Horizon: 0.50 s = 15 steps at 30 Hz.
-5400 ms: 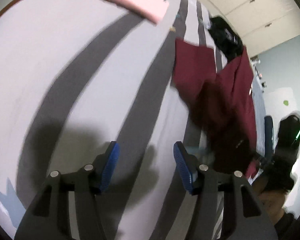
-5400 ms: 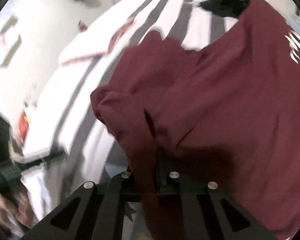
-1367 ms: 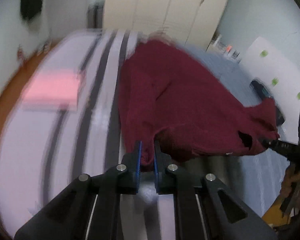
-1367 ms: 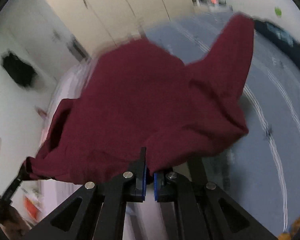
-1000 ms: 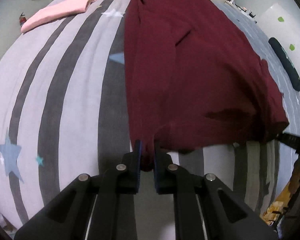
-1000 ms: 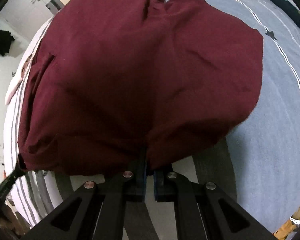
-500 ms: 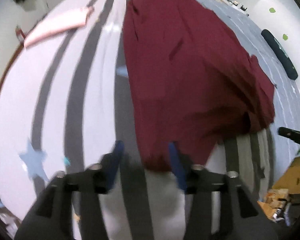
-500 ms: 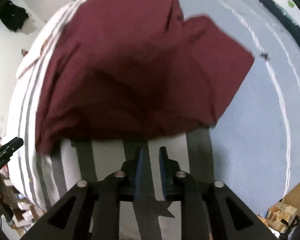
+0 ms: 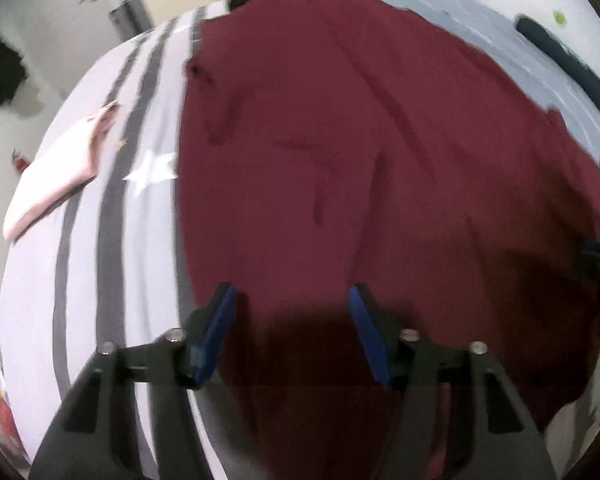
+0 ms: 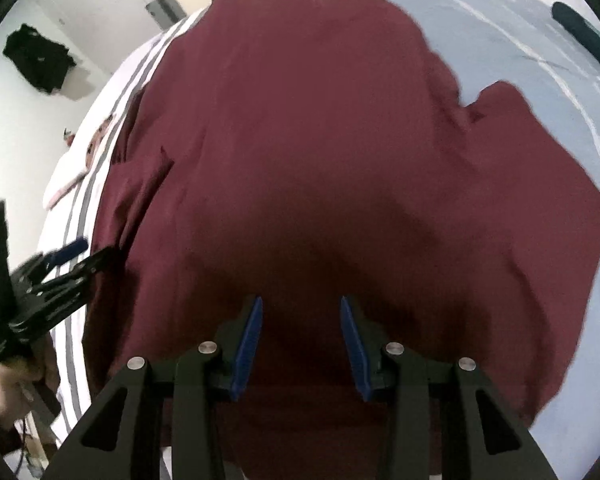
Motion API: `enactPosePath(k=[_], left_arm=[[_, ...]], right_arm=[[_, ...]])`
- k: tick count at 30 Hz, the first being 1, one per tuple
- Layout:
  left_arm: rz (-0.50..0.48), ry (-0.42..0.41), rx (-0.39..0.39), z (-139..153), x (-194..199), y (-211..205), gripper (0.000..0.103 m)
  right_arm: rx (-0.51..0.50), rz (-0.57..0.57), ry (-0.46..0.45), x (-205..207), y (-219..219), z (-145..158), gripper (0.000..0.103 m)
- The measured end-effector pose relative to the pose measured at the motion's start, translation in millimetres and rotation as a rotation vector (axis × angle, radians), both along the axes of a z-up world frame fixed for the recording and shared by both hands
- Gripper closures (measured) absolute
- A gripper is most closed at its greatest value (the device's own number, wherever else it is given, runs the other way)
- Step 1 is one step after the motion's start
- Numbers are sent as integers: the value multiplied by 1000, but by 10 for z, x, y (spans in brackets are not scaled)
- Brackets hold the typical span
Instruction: Fold clothes
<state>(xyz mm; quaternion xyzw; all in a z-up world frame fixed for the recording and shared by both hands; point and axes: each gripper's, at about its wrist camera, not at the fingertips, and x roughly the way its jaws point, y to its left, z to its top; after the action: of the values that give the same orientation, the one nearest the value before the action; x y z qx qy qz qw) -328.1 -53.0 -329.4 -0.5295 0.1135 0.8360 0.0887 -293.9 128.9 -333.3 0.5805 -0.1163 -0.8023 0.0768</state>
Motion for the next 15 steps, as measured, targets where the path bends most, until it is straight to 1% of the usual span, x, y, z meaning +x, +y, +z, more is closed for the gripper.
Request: enactPosePath(k=[1, 3, 4, 7, 9, 11, 13, 14, 15], left_arm=[[13, -3, 14, 13, 10, -63, 102], [72, 1, 60, 92, 53, -268, 102], [122, 16, 73, 170, 108, -439, 102], [301, 48, 84, 377, 352, -1050, 102], [461, 43, 99, 448, 573, -1593, 101], [578, -1, 101, 418, 718, -1934, 100], [713, -63, 44, 307, 955, -2300, 100], [777, -92, 58, 261, 1060, -2458, 100], [833, -116, 94, 246, 1164, -2547, 100]], right_arm=[[-3, 10, -10, -9, -25, -42, 66], [-11, 26, -25, -32, -64, -88, 66], [-10, 38, -32, -2, -76, -105, 66], [-5, 64, -60, 96, -86, -169, 66], [7, 73, -80, 156, -83, -215, 66], [12, 79, -96, 209, -72, -240, 66], [11, 80, -112, 253, -60, -254, 66], [11, 80, -122, 277, -55, -262, 66], [14, 82, -126, 296, -57, -267, 66]])
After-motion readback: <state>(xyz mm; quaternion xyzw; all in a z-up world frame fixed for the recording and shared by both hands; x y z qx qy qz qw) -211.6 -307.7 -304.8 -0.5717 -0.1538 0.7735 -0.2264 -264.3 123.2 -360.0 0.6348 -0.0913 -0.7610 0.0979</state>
